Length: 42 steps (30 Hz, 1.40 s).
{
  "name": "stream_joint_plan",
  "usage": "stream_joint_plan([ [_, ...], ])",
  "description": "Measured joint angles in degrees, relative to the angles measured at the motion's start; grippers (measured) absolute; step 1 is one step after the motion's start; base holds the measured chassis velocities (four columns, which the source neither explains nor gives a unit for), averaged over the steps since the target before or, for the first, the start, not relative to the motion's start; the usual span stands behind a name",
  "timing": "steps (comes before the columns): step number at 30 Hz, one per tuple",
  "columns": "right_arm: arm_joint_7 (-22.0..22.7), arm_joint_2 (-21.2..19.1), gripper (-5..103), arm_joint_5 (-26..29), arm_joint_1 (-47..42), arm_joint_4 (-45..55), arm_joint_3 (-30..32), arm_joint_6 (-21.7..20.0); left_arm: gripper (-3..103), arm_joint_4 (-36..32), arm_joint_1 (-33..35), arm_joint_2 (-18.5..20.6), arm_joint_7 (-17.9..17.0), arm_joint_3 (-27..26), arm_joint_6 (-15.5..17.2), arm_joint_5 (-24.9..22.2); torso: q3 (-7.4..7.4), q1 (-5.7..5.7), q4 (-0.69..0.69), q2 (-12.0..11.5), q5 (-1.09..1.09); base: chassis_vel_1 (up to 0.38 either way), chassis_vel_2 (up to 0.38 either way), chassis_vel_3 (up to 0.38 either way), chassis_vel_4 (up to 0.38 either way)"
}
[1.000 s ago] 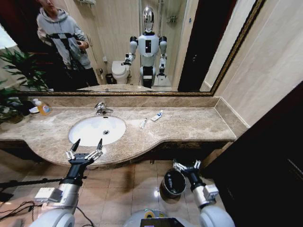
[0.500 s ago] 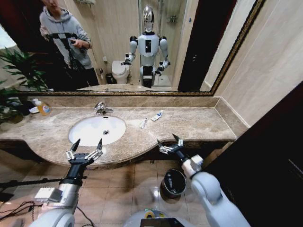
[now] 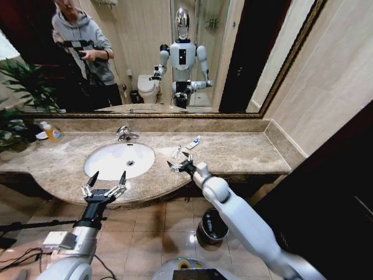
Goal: Pick up the trash from the sink and place it in the trash bin.
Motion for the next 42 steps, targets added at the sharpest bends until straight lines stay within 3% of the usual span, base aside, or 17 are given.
stream_joint_plan([
  [7,5.6,5.1,100,-0.7,3.8,-9.1,-2.6,2.6,100,0.0,0.0,0.0,0.0,0.0,0.0,0.0,-0.01,-0.01,-0.01,0.0,0.00,0.000,0.000,0.000,0.000],
  [10,7.7,8.9,100,-4.3,4.7,-14.6,-1.9,5.8,100,0.0,0.0,0.0,0.0,0.0,0.0,0.0,0.00,-0.01,0.00,0.0,0.00,0.000,0.000,0.000,0.000],
  [14,9.7,12.0,100,-6.2,5.0,-18.9,-0.4,6.9,100,0.0,0.0,0.0,0.0,0.0,0.0,0.0,-0.01,-0.01,0.00,0.0,0.01,0.000,0.000,0.000,0.000],
  [23,10.0,13.4,102,-7.8,4.5,-22.6,1.9,7.8,100,0.0,0.0,0.0,0.0,0.0,0.0,0.0,-0.01,-0.01,-0.01,0.0,0.02,0.000,0.000,0.000,0.000],
  [26,9.8,13.4,97,-8.2,4.3,-23.2,2.3,7.9,100,0.0,0.0,0.0,0.0,0.0,0.0,0.0,-0.01,-0.01,-0.01,0.0,0.02,0.000,0.000,0.000,0.000],
  [27,9.7,13.5,87,-8.5,4.1,-23.7,2.6,7.9,100,0.0,0.0,0.0,0.0,0.0,0.0,0.0,-0.01,-0.01,-0.01,0.0,0.02,0.000,0.000,0.000,0.000],
  [30,9.3,13.6,82,-9.1,3.8,-24.3,2.8,8.4,100,0.0,0.0,0.0,0.0,0.0,0.0,0.0,-0.01,-0.01,-0.01,0.0,0.02,0.000,0.000,0.000,0.000],
  [33,9.1,13.9,66,-10.1,3.5,-25.6,3.5,9.9,100,0.0,0.0,0.0,0.0,0.0,0.0,0.0,-0.01,-0.01,-0.01,0.0,0.02,0.000,0.000,0.000,0.000],
  [35,9.1,13.9,66,-10.5,3.5,-25.9,3.7,10.5,100,0.0,0.0,0.0,0.0,0.0,0.0,0.0,-0.01,-0.01,-0.01,0.0,0.02,0.000,0.000,0.000,0.000],
  [42,9.1,13.6,33,-10.7,3.3,-26.1,4.2,11.2,100,0.0,0.0,0.0,0.0,0.0,0.0,0.0,-0.01,-0.01,-0.01,0.0,0.02,0.000,0.000,0.000,0.000],
])
